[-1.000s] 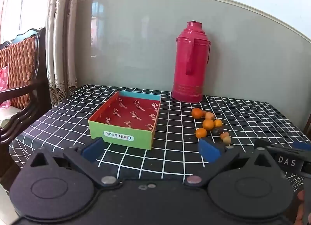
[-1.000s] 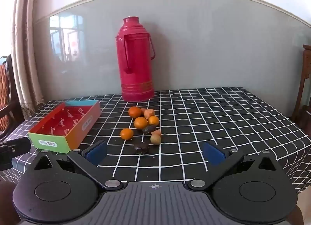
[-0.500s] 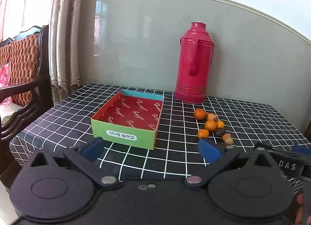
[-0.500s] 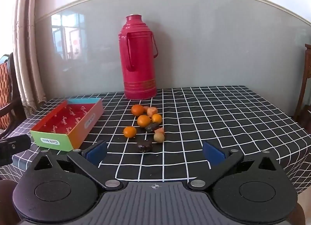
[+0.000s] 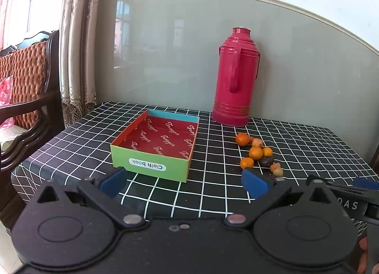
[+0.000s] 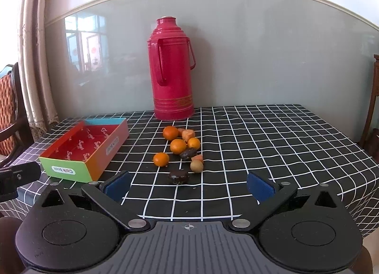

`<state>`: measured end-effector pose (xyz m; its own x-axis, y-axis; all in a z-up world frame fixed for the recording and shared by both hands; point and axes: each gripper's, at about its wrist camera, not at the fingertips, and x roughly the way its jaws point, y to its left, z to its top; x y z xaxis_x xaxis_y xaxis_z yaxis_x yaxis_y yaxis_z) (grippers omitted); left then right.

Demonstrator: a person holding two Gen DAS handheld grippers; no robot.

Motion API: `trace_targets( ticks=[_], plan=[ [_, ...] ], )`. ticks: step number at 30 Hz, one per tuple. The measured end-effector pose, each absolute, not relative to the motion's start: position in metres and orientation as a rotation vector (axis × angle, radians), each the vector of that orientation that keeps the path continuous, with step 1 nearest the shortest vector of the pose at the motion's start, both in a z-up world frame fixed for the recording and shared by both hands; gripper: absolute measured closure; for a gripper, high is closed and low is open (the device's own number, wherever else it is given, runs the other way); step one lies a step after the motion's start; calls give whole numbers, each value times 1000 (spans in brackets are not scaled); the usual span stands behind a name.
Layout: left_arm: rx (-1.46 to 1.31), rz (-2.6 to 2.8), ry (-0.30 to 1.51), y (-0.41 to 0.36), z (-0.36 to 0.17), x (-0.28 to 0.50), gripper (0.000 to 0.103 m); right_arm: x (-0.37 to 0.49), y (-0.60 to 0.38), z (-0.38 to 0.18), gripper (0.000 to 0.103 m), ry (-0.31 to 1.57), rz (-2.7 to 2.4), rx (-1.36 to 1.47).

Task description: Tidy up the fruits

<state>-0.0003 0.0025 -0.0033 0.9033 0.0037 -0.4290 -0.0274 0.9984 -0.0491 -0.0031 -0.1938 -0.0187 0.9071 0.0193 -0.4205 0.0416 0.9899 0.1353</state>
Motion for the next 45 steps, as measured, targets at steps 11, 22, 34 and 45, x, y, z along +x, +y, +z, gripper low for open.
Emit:
trace_targets(
  ticks=[11,22,34,45],
  plan=[
    [-58,14,443,3,-4,0,6,-3,-192,-18,0,441,-7,139],
    [-63,19,441,5,-3,0,6,-3,-190,-19,0,442,-5,136],
    [-62,19,440,5,-3,0,6,-4,-190,-18,0,437,-5,139],
    [-39,7,442,2,-6,1,6,-3,-195,-21,0,444,-14,148]
  ],
)
